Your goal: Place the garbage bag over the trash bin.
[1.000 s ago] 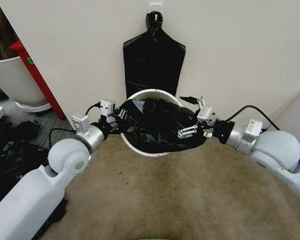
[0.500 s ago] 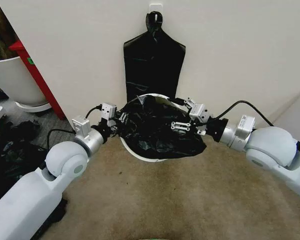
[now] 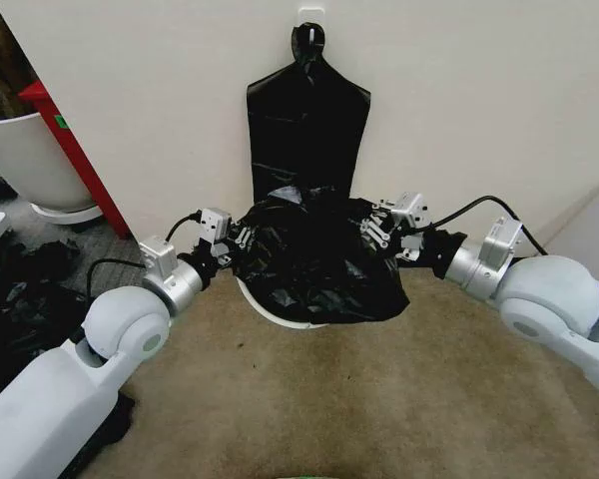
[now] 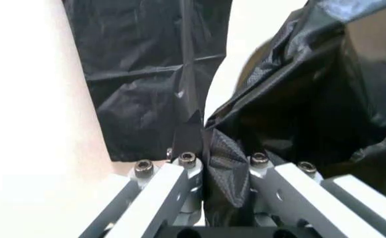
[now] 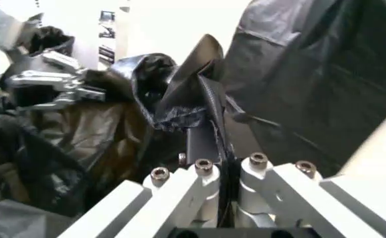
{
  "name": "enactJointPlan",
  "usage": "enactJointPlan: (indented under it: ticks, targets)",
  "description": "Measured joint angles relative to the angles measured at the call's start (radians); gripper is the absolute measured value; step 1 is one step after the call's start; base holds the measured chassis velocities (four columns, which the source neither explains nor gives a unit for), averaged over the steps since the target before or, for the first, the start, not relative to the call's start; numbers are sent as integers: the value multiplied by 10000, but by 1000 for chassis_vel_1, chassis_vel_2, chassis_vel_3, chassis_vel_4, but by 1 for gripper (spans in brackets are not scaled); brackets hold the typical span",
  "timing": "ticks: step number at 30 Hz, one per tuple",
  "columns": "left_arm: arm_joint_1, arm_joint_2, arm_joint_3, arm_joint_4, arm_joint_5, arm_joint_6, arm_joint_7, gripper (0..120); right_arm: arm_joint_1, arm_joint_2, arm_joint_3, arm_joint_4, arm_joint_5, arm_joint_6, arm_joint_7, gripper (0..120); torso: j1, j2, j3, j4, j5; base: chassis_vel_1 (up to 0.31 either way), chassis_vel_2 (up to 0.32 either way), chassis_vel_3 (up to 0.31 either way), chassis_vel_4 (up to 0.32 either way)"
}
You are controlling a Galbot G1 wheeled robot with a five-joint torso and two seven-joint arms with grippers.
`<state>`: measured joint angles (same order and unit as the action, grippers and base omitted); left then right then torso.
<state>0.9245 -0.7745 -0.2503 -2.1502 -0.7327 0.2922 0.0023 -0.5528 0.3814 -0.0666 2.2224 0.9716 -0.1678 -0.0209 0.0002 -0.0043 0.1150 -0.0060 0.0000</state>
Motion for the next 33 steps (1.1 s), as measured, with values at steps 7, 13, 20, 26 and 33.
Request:
enactJointPlan:
  ticks: [7,13,20,26,33]
  targets:
    - [595,142,-448,-213,550,-207,771,4,311,8,-2,-265,649,-213,53,0,0,0,0,0,0,0,0,0,0]
    - [1063,277,-781,-328,882,-252,1476,4,824,129,-246,-434,995,-343,29,0,0,0,0,0,0,0,0,0,0]
    - [1118,284,-794,-361,931,-275,1626,4,1182,244,-489,-603,1072,-380,-14,0,0,0,0,2,-1,0,0,0,0]
    - [1106,245,-812,-382,893,-422,1981,4,1835,543,-1155,-1263,1111,-439,-340,0,0,0,0,1,-2,0,0,0,0]
    - [1429,137,-1269,-334,395,-1090,2967,4,2170,831,-1882,-2937,797,-351,-2423,0,0,0,1,1,1,0,0,0,0]
